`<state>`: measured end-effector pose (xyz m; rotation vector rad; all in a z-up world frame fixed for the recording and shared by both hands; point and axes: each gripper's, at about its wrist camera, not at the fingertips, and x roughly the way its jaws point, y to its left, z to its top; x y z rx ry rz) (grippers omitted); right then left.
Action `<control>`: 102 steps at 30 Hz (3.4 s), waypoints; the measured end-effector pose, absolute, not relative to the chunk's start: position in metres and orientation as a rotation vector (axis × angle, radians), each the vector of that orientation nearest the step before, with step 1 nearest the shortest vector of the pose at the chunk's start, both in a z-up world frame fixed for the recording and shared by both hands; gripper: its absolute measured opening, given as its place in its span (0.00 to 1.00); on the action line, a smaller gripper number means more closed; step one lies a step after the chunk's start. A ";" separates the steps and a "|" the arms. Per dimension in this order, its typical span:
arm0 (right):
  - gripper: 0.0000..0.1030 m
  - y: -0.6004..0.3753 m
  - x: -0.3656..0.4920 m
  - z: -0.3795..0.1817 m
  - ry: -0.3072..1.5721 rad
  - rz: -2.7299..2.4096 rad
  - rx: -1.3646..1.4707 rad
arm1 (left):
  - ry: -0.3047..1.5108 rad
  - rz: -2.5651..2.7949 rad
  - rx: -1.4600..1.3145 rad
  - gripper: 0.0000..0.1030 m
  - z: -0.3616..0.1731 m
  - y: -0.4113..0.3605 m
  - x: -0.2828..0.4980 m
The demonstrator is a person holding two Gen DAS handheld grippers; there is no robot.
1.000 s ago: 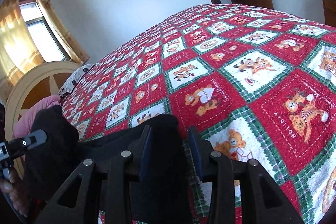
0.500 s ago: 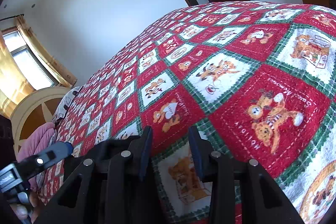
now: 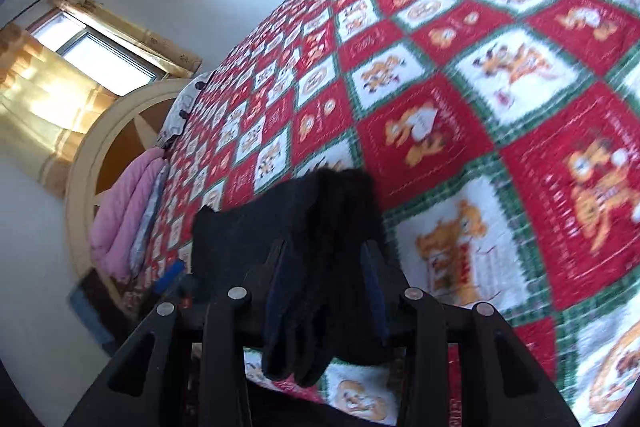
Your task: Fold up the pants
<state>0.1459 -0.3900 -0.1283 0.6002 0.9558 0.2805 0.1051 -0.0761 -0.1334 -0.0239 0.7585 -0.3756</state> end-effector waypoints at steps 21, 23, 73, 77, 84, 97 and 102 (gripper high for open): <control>0.14 -0.361 0.147 -0.142 0.894 0.190 0.257 | 0.752 -0.311 -0.018 1.00 -0.164 -0.064 0.109; 0.26 -0.364 0.144 -0.137 0.883 0.199 0.269 | 0.705 -0.291 -0.003 1.00 -0.154 -0.061 0.103; 0.57 -0.104 0.281 -0.173 1.098 0.410 -0.160 | 0.717 -0.194 -0.044 1.00 -0.178 -0.026 0.099; 0.65 -0.118 0.294 -0.181 1.114 0.385 -0.093 | 0.710 -0.191 -0.046 1.00 -0.179 -0.026 0.099; 0.65 -0.120 0.275 -0.164 1.030 0.379 -0.091 | 0.714 -0.196 -0.045 1.00 -0.179 -0.025 0.098; 0.67 -0.257 0.191 -0.124 0.897 0.218 0.083 | 0.717 -0.185 -0.048 1.00 -0.179 -0.027 0.097; 0.67 -0.290 0.156 -0.124 0.857 0.176 0.110 | 0.715 -0.177 -0.045 1.00 -0.179 -0.028 0.096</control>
